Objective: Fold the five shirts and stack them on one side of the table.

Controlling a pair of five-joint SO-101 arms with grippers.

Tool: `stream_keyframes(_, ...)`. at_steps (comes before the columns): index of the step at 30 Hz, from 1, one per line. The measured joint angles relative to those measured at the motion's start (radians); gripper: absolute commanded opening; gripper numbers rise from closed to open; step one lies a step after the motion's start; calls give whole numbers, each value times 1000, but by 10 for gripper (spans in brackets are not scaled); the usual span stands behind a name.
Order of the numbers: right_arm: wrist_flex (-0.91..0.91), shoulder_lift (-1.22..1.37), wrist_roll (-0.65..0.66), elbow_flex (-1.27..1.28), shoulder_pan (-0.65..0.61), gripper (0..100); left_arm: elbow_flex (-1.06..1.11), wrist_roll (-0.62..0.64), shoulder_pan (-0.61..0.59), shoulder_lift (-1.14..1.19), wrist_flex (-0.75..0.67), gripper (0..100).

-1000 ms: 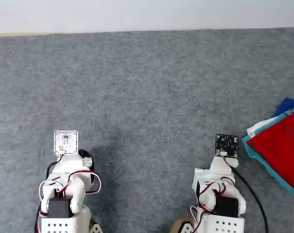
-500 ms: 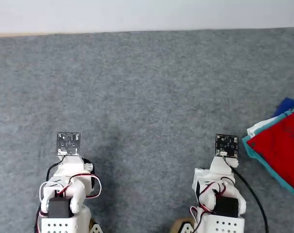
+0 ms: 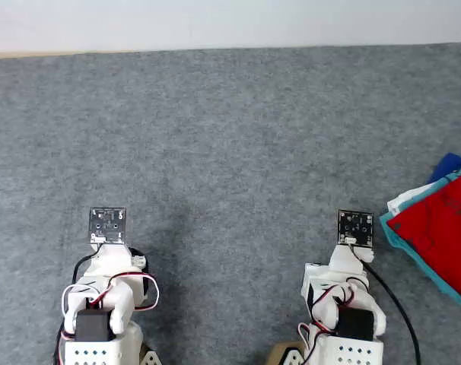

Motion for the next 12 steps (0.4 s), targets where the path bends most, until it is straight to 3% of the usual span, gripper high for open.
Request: stream_keyframes(12,0,0,0,0,0,9,0,0,0,0,0,6)
